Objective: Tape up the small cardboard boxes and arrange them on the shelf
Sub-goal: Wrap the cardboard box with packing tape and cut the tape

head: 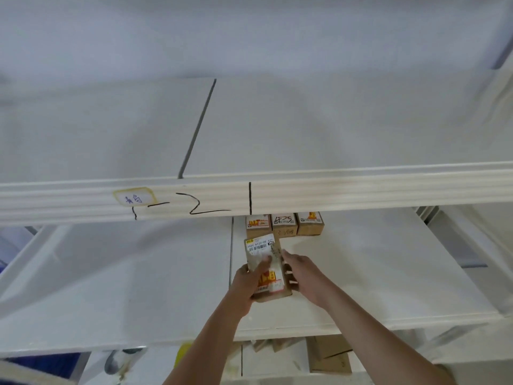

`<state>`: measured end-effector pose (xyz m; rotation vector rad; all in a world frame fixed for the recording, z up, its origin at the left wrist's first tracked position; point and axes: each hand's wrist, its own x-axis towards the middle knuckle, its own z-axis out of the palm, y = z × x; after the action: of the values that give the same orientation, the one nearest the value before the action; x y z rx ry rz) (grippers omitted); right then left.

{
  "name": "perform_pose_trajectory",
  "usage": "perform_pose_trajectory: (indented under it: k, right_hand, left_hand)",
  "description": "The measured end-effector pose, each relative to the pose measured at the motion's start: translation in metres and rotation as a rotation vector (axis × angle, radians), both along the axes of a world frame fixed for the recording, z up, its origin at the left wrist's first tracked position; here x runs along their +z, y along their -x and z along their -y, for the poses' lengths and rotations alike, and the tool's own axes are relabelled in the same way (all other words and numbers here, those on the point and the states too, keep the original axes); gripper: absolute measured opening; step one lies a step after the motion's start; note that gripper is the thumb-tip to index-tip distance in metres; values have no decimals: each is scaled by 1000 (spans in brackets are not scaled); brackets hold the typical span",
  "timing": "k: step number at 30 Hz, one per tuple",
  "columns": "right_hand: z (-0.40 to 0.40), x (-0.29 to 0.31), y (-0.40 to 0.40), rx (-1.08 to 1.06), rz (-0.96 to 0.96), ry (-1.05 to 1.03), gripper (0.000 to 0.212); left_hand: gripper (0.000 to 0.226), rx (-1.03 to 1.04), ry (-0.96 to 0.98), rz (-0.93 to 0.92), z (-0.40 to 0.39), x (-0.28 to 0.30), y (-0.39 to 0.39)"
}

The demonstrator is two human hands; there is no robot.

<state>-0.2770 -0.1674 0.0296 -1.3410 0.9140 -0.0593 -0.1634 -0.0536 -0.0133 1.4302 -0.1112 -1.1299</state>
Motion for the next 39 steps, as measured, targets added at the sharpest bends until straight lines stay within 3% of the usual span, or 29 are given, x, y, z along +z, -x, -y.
perform_pose_trajectory:
  k: [3, 5, 9, 15, 22, 30, 33, 39]
  right_hand:
    - [-9, -2, 2, 31, -22, 106, 51]
    - [-15, -3, 3, -26, 21, 108, 47]
    - [-21, 0, 6, -36, 143, 155, 42]
    - [-39, -9, 10, -121, 232, 166, 28]
    - [-59, 0, 10, -175, 223, 208, 26]
    - [-91, 11, 4, -208, 218, 168, 41]
    - [-113, 16, -3, -253, 188, 125, 47]
    - [-167, 15, -23, -254, 121, 358, 60]
  left_hand:
    - [55, 6, -4, 108, 1, 10, 18]
    - [45, 62, -6, 126, 0, 16, 27]
    - [50, 57, 20, 160, -11, 27, 28]
    - [41, 105, -34, 400, -13, 41, 47]
    - [33, 136, 0, 406, -26, 47, 54]
    - [57, 76, -55, 239, -56, 59, 35]
    - [53, 104, -56, 289, -76, 61, 30]
    - [53, 144, -41, 427, -128, 52, 16]
